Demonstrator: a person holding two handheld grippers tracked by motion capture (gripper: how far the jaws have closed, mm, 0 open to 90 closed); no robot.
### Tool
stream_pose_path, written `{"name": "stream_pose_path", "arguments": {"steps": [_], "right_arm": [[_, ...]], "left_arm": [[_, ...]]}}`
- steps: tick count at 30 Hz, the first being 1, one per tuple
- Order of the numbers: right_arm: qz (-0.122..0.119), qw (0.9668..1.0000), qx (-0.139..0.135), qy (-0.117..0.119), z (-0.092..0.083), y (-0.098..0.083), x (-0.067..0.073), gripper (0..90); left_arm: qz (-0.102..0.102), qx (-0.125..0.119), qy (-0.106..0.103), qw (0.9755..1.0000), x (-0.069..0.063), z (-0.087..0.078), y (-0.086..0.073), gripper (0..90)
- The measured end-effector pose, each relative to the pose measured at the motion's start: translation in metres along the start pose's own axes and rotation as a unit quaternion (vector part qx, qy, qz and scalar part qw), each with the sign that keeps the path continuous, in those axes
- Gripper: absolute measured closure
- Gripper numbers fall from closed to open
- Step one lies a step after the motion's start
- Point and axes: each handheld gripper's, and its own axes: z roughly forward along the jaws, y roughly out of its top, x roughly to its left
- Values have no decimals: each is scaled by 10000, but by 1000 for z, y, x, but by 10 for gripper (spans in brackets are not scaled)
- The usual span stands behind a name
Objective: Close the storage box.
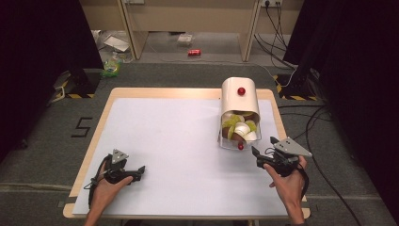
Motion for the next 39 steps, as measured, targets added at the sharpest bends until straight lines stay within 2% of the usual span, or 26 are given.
{"name": "stream_pose_path", "arguments": {"steps": [39], "right_arm": [[91, 9998, -80, -144, 14, 4, -7, 222]], "left_arm": [[2, -3, 4, 10000, 0, 0, 0, 77]]}}
